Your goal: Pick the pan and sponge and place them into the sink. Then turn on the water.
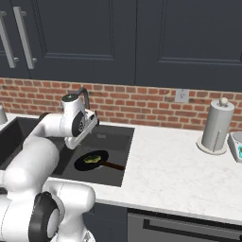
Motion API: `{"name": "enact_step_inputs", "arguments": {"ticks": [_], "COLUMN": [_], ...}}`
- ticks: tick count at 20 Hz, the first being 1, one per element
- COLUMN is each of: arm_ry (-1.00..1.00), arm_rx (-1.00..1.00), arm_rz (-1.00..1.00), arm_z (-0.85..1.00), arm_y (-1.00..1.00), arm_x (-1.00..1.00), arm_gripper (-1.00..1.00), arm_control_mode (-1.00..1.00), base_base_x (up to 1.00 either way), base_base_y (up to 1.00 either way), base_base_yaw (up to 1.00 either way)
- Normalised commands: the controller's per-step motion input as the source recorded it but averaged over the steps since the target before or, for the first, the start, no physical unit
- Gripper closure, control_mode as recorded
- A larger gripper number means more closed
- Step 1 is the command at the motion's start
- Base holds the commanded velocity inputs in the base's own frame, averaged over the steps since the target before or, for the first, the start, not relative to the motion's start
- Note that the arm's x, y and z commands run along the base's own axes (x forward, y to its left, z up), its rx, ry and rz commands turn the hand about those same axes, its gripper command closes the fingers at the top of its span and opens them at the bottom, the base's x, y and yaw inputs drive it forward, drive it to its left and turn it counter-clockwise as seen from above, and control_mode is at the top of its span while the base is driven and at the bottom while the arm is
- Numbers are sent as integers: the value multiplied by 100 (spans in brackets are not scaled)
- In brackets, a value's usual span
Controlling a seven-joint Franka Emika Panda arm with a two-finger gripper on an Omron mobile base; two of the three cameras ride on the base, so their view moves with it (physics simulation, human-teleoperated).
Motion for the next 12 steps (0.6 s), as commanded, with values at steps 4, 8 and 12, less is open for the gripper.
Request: {"name": "enact_step_inputs", "arguments": {"ticks": [4, 8, 12], "arm_ry": [-12, -13, -14], "arm_rx": [11, 12, 13], "arm_rz": [0, 0, -2], "arm_z": [0, 0, 5], "arm_y": [0, 0, 0], "arm_x": [-38, -27, -15], "arm_gripper": [-100, -100, -100], "arm_control_mode": [-100, -100, -100], "base_base_x": [0, 0, 0], "base_base_y": [0, 0, 0], "base_base_yaw": [0, 0, 0]}}
